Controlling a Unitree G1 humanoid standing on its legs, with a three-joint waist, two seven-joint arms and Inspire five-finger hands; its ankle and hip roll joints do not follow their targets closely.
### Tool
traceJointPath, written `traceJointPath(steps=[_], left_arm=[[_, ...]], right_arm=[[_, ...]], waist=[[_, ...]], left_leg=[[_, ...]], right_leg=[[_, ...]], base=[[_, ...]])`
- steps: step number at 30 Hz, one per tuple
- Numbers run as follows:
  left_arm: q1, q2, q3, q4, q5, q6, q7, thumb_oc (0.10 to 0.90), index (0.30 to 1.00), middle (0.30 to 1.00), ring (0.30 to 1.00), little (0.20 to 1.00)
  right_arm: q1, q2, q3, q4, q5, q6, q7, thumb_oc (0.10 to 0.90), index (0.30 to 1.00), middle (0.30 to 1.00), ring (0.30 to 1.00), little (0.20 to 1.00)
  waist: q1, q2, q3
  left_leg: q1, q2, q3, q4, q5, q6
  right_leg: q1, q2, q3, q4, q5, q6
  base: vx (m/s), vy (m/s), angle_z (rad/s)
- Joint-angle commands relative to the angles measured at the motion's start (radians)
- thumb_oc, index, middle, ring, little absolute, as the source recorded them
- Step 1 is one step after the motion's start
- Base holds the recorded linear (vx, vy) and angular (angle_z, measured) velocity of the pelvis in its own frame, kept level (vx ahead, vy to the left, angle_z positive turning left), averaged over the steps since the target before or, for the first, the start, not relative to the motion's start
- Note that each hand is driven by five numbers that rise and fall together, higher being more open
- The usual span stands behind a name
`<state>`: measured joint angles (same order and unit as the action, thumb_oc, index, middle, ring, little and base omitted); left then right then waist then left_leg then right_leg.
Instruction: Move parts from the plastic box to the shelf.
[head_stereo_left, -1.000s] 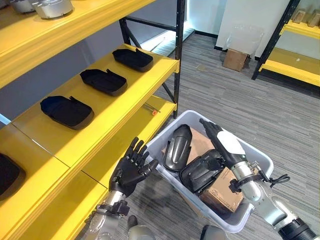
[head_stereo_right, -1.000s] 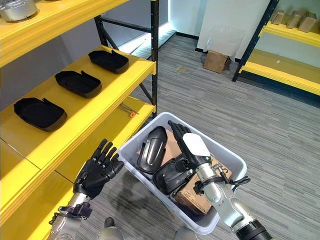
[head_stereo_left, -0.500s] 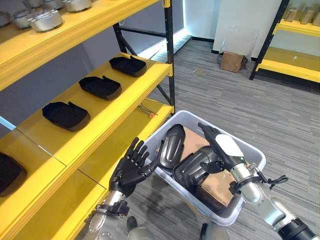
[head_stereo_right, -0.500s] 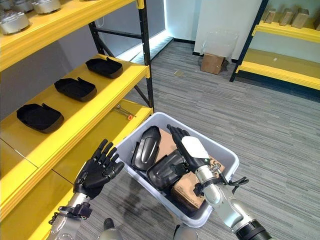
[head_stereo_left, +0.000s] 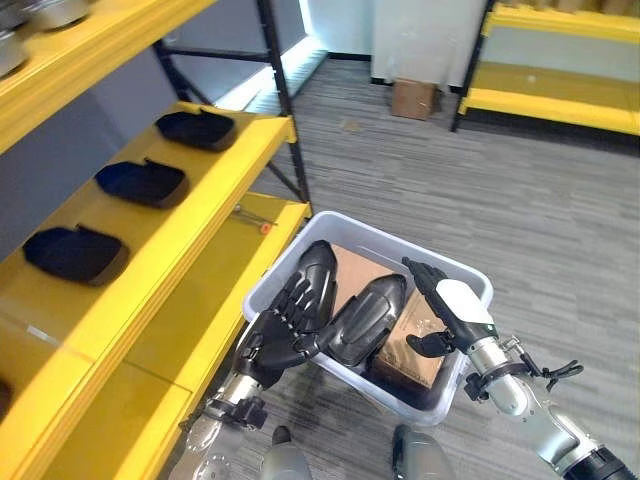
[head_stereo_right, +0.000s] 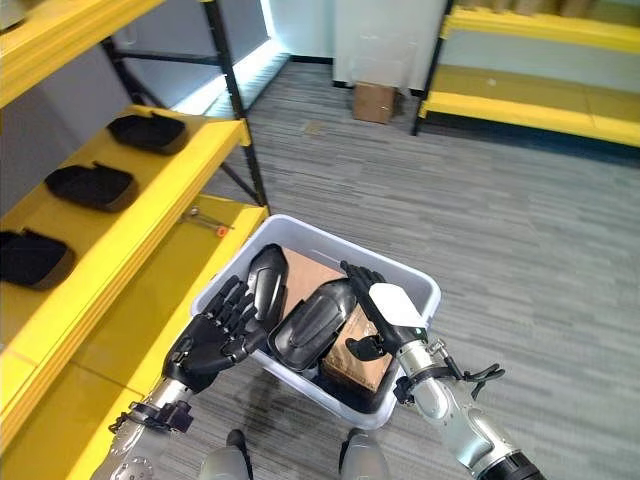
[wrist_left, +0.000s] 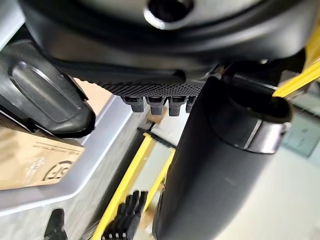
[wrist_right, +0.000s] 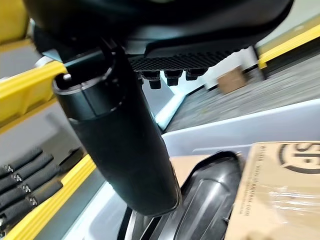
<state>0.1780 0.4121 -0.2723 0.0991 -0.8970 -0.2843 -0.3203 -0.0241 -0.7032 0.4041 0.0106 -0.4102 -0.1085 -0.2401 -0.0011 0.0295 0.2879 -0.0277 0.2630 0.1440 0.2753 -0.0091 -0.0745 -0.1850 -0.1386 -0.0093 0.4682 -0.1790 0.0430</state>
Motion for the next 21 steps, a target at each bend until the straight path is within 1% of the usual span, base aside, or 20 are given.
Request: traceJointPath(steps=[1, 3, 5, 9, 11, 12, 13, 14, 15, 16, 18, 19, 20, 21], left_arm=[[-0.053, 0.011, 0.035, -0.134, -0.031, -0.055, -0.063, 0.9, 1.0, 1.0, 1.0, 1.0], [-0.051, 0.009, 0.032, -0.129, -0.012, -0.059, -0.079, 0.9, 1.0, 1.0, 1.0, 1.0], [-0.049, 0.016, 0.03, -0.124, -0.031, -0.069, -0.081, 0.9, 1.0, 1.0, 1.0, 1.0], [-0.05, 0.022, 0.044, -0.112, -0.05, -0.088, -0.085, 0.9, 1.0, 1.0, 1.0, 1.0], [-0.048, 0.024, 0.048, -0.117, -0.051, -0.088, -0.089, 0.9, 1.0, 1.0, 1.0, 1.0], [-0.043, 0.029, 0.056, -0.13, -0.056, -0.079, -0.094, 0.9, 1.0, 1.0, 1.0, 1.0], [-0.042, 0.03, 0.06, -0.136, -0.057, -0.073, -0.094, 0.9, 1.0, 1.0, 1.0, 1.0], [-0.041, 0.031, 0.067, -0.143, -0.056, -0.065, -0.096, 0.9, 1.0, 1.0, 1.0, 1.0], [-0.042, 0.034, 0.076, -0.152, -0.051, -0.053, -0.105, 0.9, 1.0, 1.0, 1.0, 1.0], [-0.043, 0.035, 0.078, -0.153, -0.049, -0.049, -0.107, 0.9, 1.0, 1.0, 1.0, 1.0], [-0.058, 0.032, 0.073, -0.155, -0.042, -0.031, -0.103, 0.9, 1.0, 1.0, 1.0, 1.0], [-0.061, 0.03, 0.071, -0.158, -0.039, -0.025, -0.099, 0.9, 1.0, 1.0, 1.0, 1.0], [-0.062, 0.025, 0.066, -0.16, -0.034, -0.022, -0.093, 0.9, 1.0, 1.0, 1.0, 1.0], [-0.061, 0.025, 0.064, -0.16, -0.032, -0.022, -0.093, 0.9, 1.0, 1.0, 1.0, 1.0]], right_arm=[[-0.052, -0.006, -0.083, -0.128, 0.038, -0.079, -0.039, 0.9, 1.0, 1.0, 1.0, 1.0], [-0.034, 0.0, -0.096, -0.123, 0.032, -0.089, -0.034, 0.9, 1.0, 1.0, 1.0, 1.0], [-0.023, 0.002, -0.105, -0.124, 0.022, -0.094, -0.024, 0.9, 1.0, 1.0, 1.0, 1.0], [-0.004, 0.007, -0.117, -0.14, 0.008, -0.097, -0.012, 0.9, 1.0, 1.0, 1.0, 1.0], [0.0, 0.01, -0.121, -0.144, 0.047, -0.081, 0.008, 0.9, 1.0, 1.0, 1.0, 1.0], [0.008, 0.015, -0.131, -0.143, 0.19, -0.022, 0.083, 0.9, 1.0, 1.0, 1.0, 1.0], [0.01, 0.018, -0.133, -0.142, 0.249, -0.006, 0.12, 0.9, 1.0, 1.0, 1.0, 1.0], [0.017, 0.026, -0.135, -0.144, 0.392, 0.023, 0.201, 0.9, 1.0, 1.0, 1.0, 1.0], [0.032, 0.055, -0.13, -0.153, 0.555, 0.051, 0.302, 0.9, 1.0, 1.0, 1.0, 1.0], [0.035, 0.063, -0.129, -0.154, 0.568, 0.05, 0.313, 0.9, 1.0, 1.0, 1.0, 1.0], [0.009, 0.09, -0.123, -0.132, 0.578, 0.028, 0.288, 0.9, 1.0, 1.0, 1.0, 1.0], [-0.007, 0.094, -0.12, -0.123, 0.594, 0.033, 0.291, 0.9, 1.0, 1.0, 1.0, 1.0], [-0.029, 0.104, -0.117, -0.113, 0.654, 0.05, 0.314, 0.9, 1.0, 1.0, 1.0, 1.0], [-0.034, 0.111, -0.118, -0.116, 0.674, 0.057, 0.324, 0.9, 1.0, 1.0, 1.0, 1.0]], waist=[[0.008, -0.021, -0.035], [-0.001, -0.018, -0.04], [-0.008, -0.014, -0.042], [-0.01, -0.01, -0.037], [-0.006, -0.011, -0.032], [-0.002, -0.012, -0.027], [-0.001, -0.013, -0.025], [0.001, -0.014, -0.021], [0.004, -0.018, -0.015], [0.005, -0.019, -0.014], [0.013, -0.02, -0.014], [0.017, -0.019, -0.015], [0.023, -0.019, -0.02], [0.027, -0.019, -0.022]], left_leg=[[-0.041, 0.038, -0.03, -0.15, 0.092, -0.049], [-0.017, 0.021, -0.018, -0.172, 0.079, -0.044], [-0.002, 0.012, -0.008, -0.196, 0.074, -0.044], [-0.002, 0.004, 0.013, -0.22, 0.069, -0.04], [-0.005, 0.004, 0.016, -0.223, 0.068, -0.038], [-0.01, 0.004, 0.017, -0.221, 0.065, -0.036], [-0.011, 0.004, 0.016, -0.22, 0.065, -0.035], [-0.015, 0.004, 0.015, -0.218, 0.065, -0.034], [-0.022, 0.005, 0.014, -0.215, 0.066, -0.035], [-0.023, 0.005, 0.013, -0.214, 0.067, -0.035], [-0.023, 0.005, 0.012, -0.217, 0.07, -0.033], [-0.02, 0.004, 0.012, -0.219, 0.071, -0.032], [-0.017, 0.005, 0.012, -0.22, 0.072, -0.031], [-0.019, 0.005, 0.011, -0.219, 0.072, -0.032]], right_leg=[[0.14, 0.009, -0.111, -0.009, -0.076, 0.008], [0.134, -0.006, -0.098, -0.034, -0.053, 0.027], [0.124, -0.021, -0.091, -0.058, -0.034, 0.04], [0.113, -0.044, -0.096, -0.105, -0.008, 0.055], [0.113, -0.048, -0.101, -0.116, -0.004, 0.057], [0.119, -0.051, -0.105, -0.128, -0.001, 0.056], [0.121, -0.051, -0.106, -0.131, -0.001, 0.056], [0.122, -0.051, -0.107, -0.134, 0.001, 0.055], [0.122, -0.051, -0.112, -0.134, 0.0, 0.053], [0.123, -0.051, -0.113, -0.135, 0.0, 0.052], [0.135, -0.051, -0.122, -0.141, 0.0, 0.048], [0.14, -0.051, -0.126, -0.144, 0.0, 0.047], [0.147, -0.051, -0.132, -0.147, -0.001, 0.046], [0.15, -0.051, -0.136, -0.149, -0.002, 0.045]], base=[[0.17, 0.156, -0.1], [0.11, 0.156, -0.43], [0.04, 0.132, -0.43], [-0.02, 0.063, -0.07], [0.0, 0.0, 0.0], [-0.01, -0.036, 0.03], [-0.01, -0.047, 0.03], [-0.03, -0.045, 0.01], [-0.03, -0.045, 0.0], [-0.02, -0.042, 0.0], [0.03, -0.041, 0.0], [0.07, -0.066, 0.0], [0.07, -0.063, 0.03], [0.06, -0.055, 0.05]])
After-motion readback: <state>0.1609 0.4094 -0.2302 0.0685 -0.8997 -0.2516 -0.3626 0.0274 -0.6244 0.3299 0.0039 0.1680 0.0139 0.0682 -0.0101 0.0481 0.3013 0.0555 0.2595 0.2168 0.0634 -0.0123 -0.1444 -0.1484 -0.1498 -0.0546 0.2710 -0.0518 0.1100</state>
